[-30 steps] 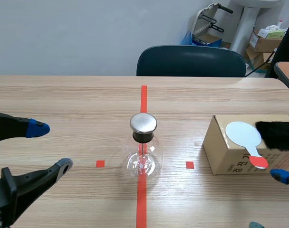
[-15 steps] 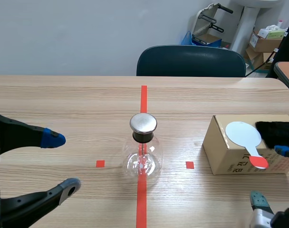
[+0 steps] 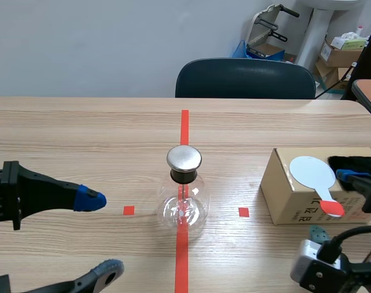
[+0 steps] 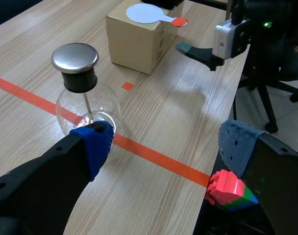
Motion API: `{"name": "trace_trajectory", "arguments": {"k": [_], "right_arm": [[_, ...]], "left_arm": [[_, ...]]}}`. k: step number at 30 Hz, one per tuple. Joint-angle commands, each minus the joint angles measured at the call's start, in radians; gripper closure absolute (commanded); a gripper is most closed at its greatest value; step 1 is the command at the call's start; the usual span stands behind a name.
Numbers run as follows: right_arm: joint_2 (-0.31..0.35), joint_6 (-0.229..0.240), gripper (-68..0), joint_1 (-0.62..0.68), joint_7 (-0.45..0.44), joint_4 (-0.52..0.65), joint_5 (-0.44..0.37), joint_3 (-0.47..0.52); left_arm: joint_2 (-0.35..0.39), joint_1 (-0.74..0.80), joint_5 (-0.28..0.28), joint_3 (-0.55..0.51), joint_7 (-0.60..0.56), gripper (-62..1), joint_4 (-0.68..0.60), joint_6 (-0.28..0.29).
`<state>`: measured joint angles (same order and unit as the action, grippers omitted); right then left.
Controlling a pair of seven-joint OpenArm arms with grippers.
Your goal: Do the electroscope experiment
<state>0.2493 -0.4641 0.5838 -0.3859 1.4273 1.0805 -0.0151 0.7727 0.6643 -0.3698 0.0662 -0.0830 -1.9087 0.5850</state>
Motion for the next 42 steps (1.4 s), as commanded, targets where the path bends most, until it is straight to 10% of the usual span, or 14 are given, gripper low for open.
{"name": "trace_trajectory", "arguments": {"k": [1,42], "right_arm": [[0.006,-0.011,-67.9,-0.019,0.006,-0.015,-0.002,0.003],[0.005,-0.011,-67.9,-0.055,-0.020,-0.045,0.015,0.003]], "left_arm": [[-0.004,-0.009,-0.011,0.010,-0.026,-46.5,-0.017,0.005],[-0.011,-0.008,-0.011,0.036,-0.029,-46.5,-0.016,0.005]]}}
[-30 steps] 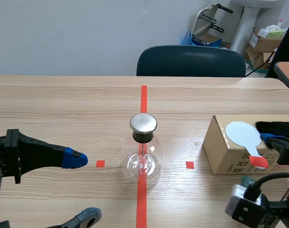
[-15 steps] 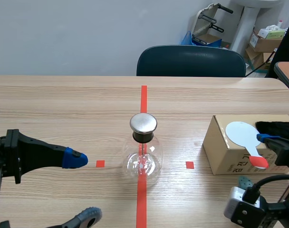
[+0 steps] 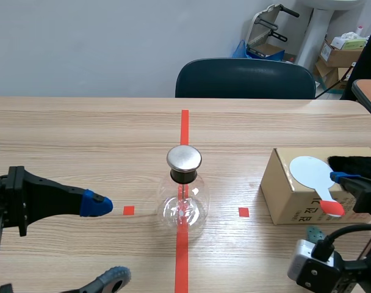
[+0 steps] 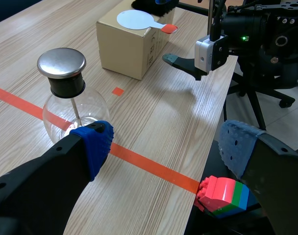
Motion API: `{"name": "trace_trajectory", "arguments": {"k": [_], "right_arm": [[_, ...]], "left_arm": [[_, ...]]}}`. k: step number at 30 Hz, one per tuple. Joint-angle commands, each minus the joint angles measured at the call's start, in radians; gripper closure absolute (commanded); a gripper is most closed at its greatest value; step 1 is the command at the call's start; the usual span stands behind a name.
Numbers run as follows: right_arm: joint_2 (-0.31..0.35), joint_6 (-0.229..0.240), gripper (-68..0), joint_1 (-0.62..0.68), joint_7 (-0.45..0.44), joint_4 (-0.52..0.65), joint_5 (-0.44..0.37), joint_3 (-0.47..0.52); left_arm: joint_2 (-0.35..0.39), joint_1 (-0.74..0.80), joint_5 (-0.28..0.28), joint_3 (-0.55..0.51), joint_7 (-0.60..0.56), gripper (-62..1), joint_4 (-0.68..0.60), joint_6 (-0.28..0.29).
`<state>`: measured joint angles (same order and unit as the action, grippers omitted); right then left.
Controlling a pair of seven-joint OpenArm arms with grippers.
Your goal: Do the electroscope experiment
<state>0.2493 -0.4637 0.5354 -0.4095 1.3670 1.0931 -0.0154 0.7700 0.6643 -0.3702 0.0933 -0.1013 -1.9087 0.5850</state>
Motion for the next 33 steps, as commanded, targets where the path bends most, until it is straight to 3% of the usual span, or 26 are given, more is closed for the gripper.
{"name": "trace_trajectory", "arguments": {"k": [1,5,15,25,29,33], "right_arm": [[0.005,-0.011,-67.9,-0.006,0.004,0.016,0.003,0.003],[0.005,-0.011,-64.7,-0.006,0.005,0.016,0.003,0.003],[0.005,-0.011,-42.5,-0.006,0.005,0.016,0.003,0.003],[0.005,-0.011,-17.8,-0.006,0.008,0.016,0.003,0.003],[0.005,-0.011,-1.3,-0.006,0.008,0.016,0.003,0.003],[0.005,-0.011,-0.6,-0.006,0.008,0.016,0.007,0.003]], "left_arm": [[-0.008,-0.008,-0.011,0.009,-0.010,-46.5,-0.016,0.005],[-0.008,-0.008,-0.011,0.009,-0.010,-46.5,-0.016,0.005],[-0.008,-0.008,-0.011,0.009,-0.010,-46.5,-0.016,0.005],[-0.008,-0.008,-0.011,0.009,-0.007,-46.5,-0.016,0.005],[-0.008,-0.008,-0.011,0.009,-0.007,-46.5,-0.016,0.005],[-0.008,-0.008,-0.011,0.009,-0.007,-46.5,-0.016,0.005]]}}
